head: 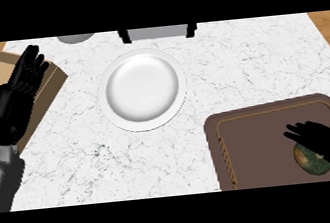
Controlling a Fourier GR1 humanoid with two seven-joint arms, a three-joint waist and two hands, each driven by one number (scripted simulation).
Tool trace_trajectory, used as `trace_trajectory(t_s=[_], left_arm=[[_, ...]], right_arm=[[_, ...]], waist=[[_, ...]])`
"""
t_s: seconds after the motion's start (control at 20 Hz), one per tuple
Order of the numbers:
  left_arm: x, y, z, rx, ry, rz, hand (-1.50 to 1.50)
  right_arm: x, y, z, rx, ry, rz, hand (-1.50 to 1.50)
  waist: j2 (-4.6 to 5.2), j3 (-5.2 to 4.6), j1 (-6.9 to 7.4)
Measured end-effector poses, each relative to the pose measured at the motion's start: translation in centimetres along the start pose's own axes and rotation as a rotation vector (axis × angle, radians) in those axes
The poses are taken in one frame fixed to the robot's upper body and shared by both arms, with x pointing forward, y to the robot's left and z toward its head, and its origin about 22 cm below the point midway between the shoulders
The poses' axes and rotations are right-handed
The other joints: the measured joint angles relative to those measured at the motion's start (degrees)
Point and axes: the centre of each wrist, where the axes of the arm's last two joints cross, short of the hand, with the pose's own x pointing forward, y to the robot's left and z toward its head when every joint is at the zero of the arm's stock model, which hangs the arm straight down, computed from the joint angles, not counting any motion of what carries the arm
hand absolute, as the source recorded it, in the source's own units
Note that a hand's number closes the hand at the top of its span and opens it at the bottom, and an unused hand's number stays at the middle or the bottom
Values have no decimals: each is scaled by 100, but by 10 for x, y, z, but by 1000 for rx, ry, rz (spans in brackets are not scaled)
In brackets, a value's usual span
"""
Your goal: Pick the squash from the tray and place it in the plate
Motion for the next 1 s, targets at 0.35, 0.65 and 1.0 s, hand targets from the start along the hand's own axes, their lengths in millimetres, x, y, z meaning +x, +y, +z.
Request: trace_trajectory(t_s=[0.35, 0.65, 1.0], left_arm=[[-3, -8, 7, -2, -1, 1, 0], [-2, -9, 8, -1, 4, 3, 0], [8, -31, -5, -92, -61, 19, 0]], right_arm=[[-4, 20, -26, 31, 37, 20, -150], [-9, 22, -39, -78, 1, 32, 150], [-26, -60, -86, -223, -42, 73, 150]], waist=[[-2, -1, 6], [-17, -36, -5], [217, 2, 676]])
